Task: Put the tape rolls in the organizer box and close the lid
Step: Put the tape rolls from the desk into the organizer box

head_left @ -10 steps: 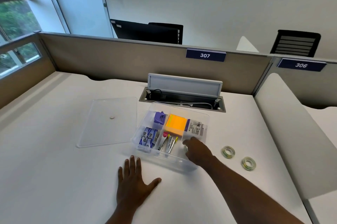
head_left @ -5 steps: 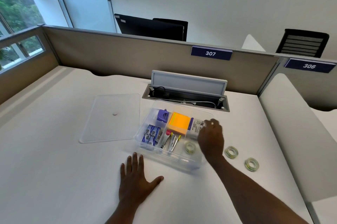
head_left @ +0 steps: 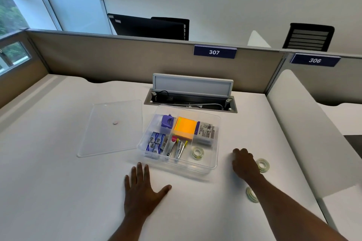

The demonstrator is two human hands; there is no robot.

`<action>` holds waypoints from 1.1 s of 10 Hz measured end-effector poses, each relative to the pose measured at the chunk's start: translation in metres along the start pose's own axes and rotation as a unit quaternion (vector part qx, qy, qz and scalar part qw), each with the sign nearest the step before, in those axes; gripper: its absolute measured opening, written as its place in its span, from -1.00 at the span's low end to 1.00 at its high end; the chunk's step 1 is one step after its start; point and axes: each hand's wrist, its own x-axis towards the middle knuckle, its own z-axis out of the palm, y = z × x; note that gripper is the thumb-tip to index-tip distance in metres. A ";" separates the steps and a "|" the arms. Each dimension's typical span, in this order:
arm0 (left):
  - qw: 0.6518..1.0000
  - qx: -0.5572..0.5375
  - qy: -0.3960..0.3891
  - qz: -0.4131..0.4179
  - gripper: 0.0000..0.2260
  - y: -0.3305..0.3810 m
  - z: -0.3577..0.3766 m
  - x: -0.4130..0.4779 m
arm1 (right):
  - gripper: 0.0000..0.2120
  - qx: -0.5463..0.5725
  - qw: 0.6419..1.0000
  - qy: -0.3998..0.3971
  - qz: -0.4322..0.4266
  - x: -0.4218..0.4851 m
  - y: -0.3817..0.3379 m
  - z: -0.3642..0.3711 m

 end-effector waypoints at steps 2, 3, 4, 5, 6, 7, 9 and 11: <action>1.000 0.001 0.006 -0.003 0.05 0.001 -0.001 -0.001 | -0.68 0.205 0.973 0.102 -0.005 0.002 -0.024 -0.027; 1.000 0.007 0.000 -0.003 0.05 0.000 -0.001 -0.001 | -0.65 0.244 0.962 0.099 -0.071 0.006 -0.050 -0.046; 1.000 0.006 0.000 -0.003 0.05 0.001 -0.001 0.000 | -0.63 0.217 0.960 0.064 -0.163 0.008 -0.072 -0.052; 1.000 0.007 -0.002 -0.005 0.05 0.001 0.000 0.000 | -0.61 0.158 0.964 0.015 -0.214 0.006 -0.087 -0.048; 1.000 0.010 -0.004 -0.007 0.06 0.000 0.001 0.000 | -0.62 0.096 0.971 -0.004 -0.220 0.003 -0.095 -0.040; 1.000 0.009 -0.004 -0.007 0.06 0.000 0.001 0.000 | -0.61 0.066 0.975 -0.013 -0.213 0.002 -0.096 -0.034; 1.000 0.012 -0.006 -0.005 0.06 0.001 -0.001 0.000 | -0.57 0.121 0.973 0.110 -0.161 0.002 -0.089 -0.034; 1.000 0.015 -0.006 -0.004 0.05 0.002 -0.003 -0.001 | -0.63 0.102 0.975 0.189 0.059 -0.004 -0.040 -0.028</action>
